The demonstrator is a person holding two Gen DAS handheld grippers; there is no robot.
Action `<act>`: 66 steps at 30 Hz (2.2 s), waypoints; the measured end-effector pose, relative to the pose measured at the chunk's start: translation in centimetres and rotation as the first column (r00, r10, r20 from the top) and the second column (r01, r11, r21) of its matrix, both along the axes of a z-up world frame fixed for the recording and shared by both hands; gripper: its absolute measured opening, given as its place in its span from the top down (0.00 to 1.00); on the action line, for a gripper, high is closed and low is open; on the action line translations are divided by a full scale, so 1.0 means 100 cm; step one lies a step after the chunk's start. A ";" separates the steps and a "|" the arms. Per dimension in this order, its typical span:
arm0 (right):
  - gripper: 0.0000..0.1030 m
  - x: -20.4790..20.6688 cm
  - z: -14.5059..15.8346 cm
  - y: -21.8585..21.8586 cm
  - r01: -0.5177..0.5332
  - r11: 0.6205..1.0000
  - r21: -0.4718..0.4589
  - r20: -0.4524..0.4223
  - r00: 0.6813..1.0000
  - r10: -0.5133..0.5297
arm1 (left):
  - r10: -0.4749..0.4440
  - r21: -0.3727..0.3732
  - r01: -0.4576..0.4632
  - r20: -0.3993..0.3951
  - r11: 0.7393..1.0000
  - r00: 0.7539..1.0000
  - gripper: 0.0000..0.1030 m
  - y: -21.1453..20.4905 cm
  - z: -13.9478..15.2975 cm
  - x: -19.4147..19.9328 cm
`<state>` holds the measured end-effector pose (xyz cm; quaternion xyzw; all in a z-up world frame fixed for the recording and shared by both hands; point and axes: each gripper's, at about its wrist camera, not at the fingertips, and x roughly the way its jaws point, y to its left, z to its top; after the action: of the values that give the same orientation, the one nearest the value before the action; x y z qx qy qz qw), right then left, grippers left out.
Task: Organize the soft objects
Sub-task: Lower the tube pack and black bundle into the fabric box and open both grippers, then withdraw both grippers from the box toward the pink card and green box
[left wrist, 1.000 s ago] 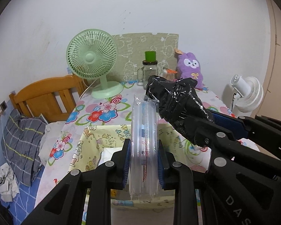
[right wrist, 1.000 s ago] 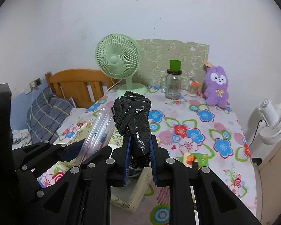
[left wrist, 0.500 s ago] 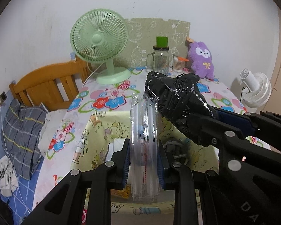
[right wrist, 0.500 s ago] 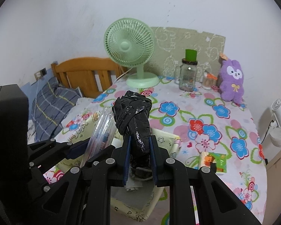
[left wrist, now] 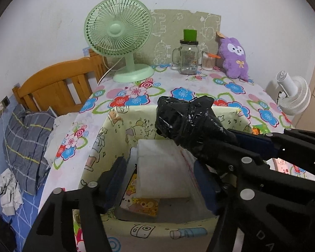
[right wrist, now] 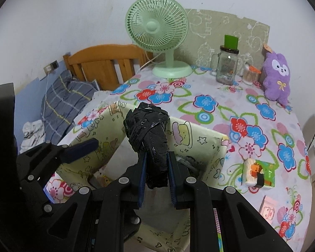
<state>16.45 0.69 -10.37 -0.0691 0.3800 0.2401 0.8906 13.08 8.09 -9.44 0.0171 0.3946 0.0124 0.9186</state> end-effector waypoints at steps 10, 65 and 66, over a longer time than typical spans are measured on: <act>0.72 0.000 -0.006 0.000 0.006 1.000 -0.023 -0.030 1.000 -0.006 | -0.001 0.005 0.001 -0.029 1.000 1.000 0.19 0.002 -0.005 -0.001; 0.01 -0.068 0.074 -0.119 0.228 0.969 0.096 0.208 0.948 -0.243 | -0.106 -0.019 0.110 0.154 0.994 0.982 0.00 -0.088 0.074 -0.048; 0.01 -0.069 0.075 -0.123 0.234 0.967 0.098 0.209 0.945 -0.250 | -0.111 -0.020 0.115 0.156 0.993 0.981 0.00 -0.092 0.075 -0.048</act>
<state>9.50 -11.64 -2.87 -0.0161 0.2761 0.1333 0.9517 8.27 -1.11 -1.96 0.0251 0.3206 -0.0442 0.9459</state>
